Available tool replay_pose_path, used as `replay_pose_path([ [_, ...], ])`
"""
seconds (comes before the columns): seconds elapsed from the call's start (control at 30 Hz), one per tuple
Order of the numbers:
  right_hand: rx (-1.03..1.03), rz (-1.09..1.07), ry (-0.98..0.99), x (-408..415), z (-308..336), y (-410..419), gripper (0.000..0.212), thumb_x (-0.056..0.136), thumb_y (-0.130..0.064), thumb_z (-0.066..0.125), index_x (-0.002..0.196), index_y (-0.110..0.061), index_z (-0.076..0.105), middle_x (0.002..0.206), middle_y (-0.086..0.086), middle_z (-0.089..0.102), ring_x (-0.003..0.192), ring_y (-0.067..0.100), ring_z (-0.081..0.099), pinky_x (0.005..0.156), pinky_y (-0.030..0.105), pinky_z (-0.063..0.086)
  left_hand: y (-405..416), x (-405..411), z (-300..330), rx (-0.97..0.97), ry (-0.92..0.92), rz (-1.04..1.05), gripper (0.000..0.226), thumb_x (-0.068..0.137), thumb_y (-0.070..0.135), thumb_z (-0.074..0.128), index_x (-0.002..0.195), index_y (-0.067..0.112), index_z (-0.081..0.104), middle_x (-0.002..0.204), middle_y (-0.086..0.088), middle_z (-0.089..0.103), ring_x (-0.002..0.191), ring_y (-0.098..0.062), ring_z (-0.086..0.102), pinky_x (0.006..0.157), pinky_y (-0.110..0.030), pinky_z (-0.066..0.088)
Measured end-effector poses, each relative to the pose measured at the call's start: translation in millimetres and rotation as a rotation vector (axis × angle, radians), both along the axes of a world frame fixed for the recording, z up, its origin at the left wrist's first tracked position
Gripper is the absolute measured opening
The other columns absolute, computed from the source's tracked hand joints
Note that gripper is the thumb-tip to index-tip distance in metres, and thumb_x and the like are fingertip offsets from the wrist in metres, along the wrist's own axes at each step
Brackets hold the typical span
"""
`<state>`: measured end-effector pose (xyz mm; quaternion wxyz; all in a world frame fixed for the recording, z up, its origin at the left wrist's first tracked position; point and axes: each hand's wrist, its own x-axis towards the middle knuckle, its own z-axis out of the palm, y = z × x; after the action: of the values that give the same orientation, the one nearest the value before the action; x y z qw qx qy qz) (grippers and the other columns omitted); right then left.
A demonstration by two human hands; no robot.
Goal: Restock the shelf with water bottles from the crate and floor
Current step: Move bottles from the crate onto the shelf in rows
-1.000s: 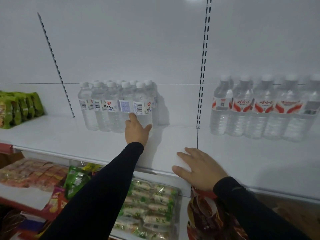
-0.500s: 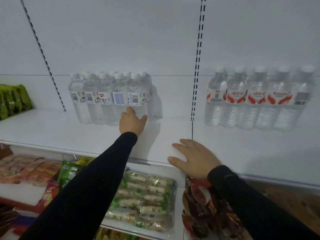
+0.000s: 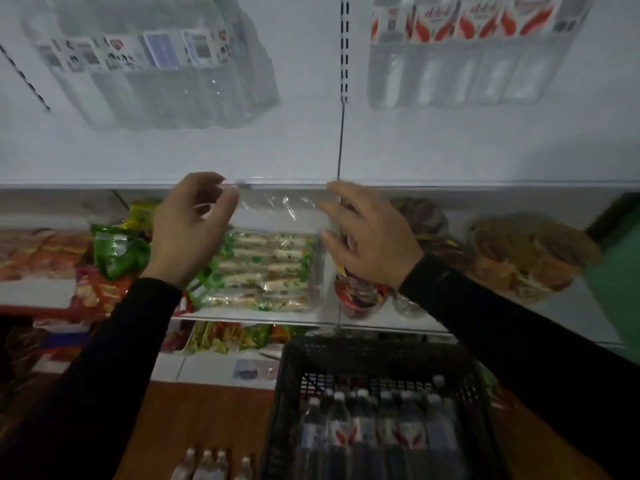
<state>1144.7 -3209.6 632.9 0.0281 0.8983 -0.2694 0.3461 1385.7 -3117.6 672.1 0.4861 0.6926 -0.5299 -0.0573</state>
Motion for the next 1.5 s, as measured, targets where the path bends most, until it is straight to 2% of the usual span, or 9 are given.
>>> replay_pose_path([
  [0.23, 0.584, -0.233, 0.196, -96.1, -146.4, 74.7, 0.057, 0.100, -0.054, 0.038, 0.133, -0.013, 0.061, 0.139, 0.009, 0.055, 0.125, 0.025, 0.054, 0.104, 0.036, 0.047, 32.2, -43.0, -130.4, 0.394, -0.128, -0.145, 0.041, 0.093, 0.038, 0.060, 0.124, 0.012, 0.061, 0.114, -0.006, 0.064, 0.100, -0.018, 0.060, 0.082, -0.030, 0.046],
  [0.4, 1.134, -0.483, 0.442, -154.2, -221.9, 100.6, 0.057, 0.103, -0.047, 0.040, 0.152, -0.017, 0.033, 0.158, 0.004, 0.028, 0.143, 0.023, 0.031, 0.115, 0.035, 0.030, 30.5, -98.4, -221.6, 0.774, -0.143, -0.424, 0.054, 0.085, 0.055, 0.052, 0.124, 0.019, 0.061, 0.116, -0.007, 0.064, 0.106, -0.025, 0.061, 0.085, -0.029, 0.045],
  [0.57, 1.514, -0.685, 0.276, -192.7, -306.0, 125.4, 0.081, 0.090, -0.071, 0.043, 0.150, -0.016, 0.038, 0.153, 0.005, 0.040, 0.134, 0.027, 0.045, 0.104, 0.031, 0.039, 32.5, -162.4, -305.9, 1.029, -0.113, -0.604, 0.044, 0.097, 0.037, 0.054, 0.135, 0.016, 0.051, 0.134, -0.007, 0.053, 0.123, -0.028, 0.050, 0.096, -0.031, 0.038],
  [0.8, 1.760, -0.851, 0.286, -220.6, -416.2, 152.1, 0.075, 0.086, -0.042, 0.071, 0.147, -0.013, 0.039, 0.138, 0.014, 0.056, 0.111, 0.033, 0.061, 0.090, 0.043, 0.053, 52.5, -209.6, -396.1, 1.365, -0.155, -0.702, 0.060, 0.098, 0.050, 0.044, 0.149, 0.020, 0.032, 0.152, -0.007, 0.035, 0.134, -0.026, 0.040, 0.105, -0.034, 0.035],
  [0.97, 1.750, -0.833, 0.115, -218.1, -414.3, 142.5, 0.041, 0.087, -0.025, 0.075, 0.122, -0.010, 0.060, 0.115, 0.009, 0.064, 0.107, 0.031, 0.061, 0.094, 0.043, 0.050, 56.2, -219.7, -415.1, 1.420, -0.080, -0.698, 0.056, 0.099, 0.049, 0.044, 0.147, 0.021, 0.034, 0.149, -0.007, 0.038, 0.129, -0.026, 0.045, 0.095, -0.030, 0.036],
  [1.13, 1.964, -0.688, -0.206, -217.2, -369.3, 137.9, 0.043, 0.079, -0.009, 0.081, 0.117, -0.019, 0.062, 0.116, 0.006, 0.068, 0.098, 0.020, 0.065, 0.090, 0.038, 0.054, 45.1, -232.6, -388.6, 1.374, 0.185, -0.625, 0.060, 0.094, 0.055, 0.048, 0.143, 0.021, 0.040, 0.139, -0.004, 0.049, 0.113, -0.021, 0.053, 0.086, -0.028, 0.041],
  [1.23, 1.906, -0.443, -0.163, -196.4, -332.9, 133.7, 0.050, 0.078, -0.014, 0.082, 0.121, -0.025, 0.060, 0.119, -0.001, 0.068, 0.104, 0.014, 0.065, 0.096, 0.041, 0.053, 35.0, -231.6, -358.2, 1.294, 0.509, -0.600, 0.072, 0.086, 0.065, 0.054, 0.143, 0.023, 0.037, 0.124, 0.004, 0.058, 0.095, -0.012, 0.058, 0.074, -0.025, 0.043],
  [1.33, 1.837, -0.289, -0.103, -169.0, -292.3, 120.1, 0.062, 0.078, -0.029, 0.083, 0.131, -0.031, 0.052, 0.123, -0.008, 0.064, 0.108, 0.011, 0.063, 0.094, 0.036, 0.053, 26.9, -217.3, -321.4, 1.116, 0.752, -0.572, 0.070, 0.077, 0.059, 0.069, 0.137, 0.031, 0.045, 0.128, 0.003, 0.062, 0.105, -0.014, 0.066, 0.088, -0.036, 0.054],
  [1.5, 1.626, -0.091, -0.068, -131.0, -213.0, 96.9, 0.064, 0.081, -0.033, 0.081, 0.134, -0.039, 0.045, 0.127, -0.019, 0.059, 0.112, 0.001, 0.060, 0.093, 0.026, 0.051, 20.5, -183.7, -248.8, 0.801, 0.764, -0.457, 0.051, 0.081, 0.031, 0.078, 0.125, 0.021, 0.052, 0.112, 0.000, 0.070, 0.100, -0.019, 0.069, 0.085, -0.041, 0.058],
])
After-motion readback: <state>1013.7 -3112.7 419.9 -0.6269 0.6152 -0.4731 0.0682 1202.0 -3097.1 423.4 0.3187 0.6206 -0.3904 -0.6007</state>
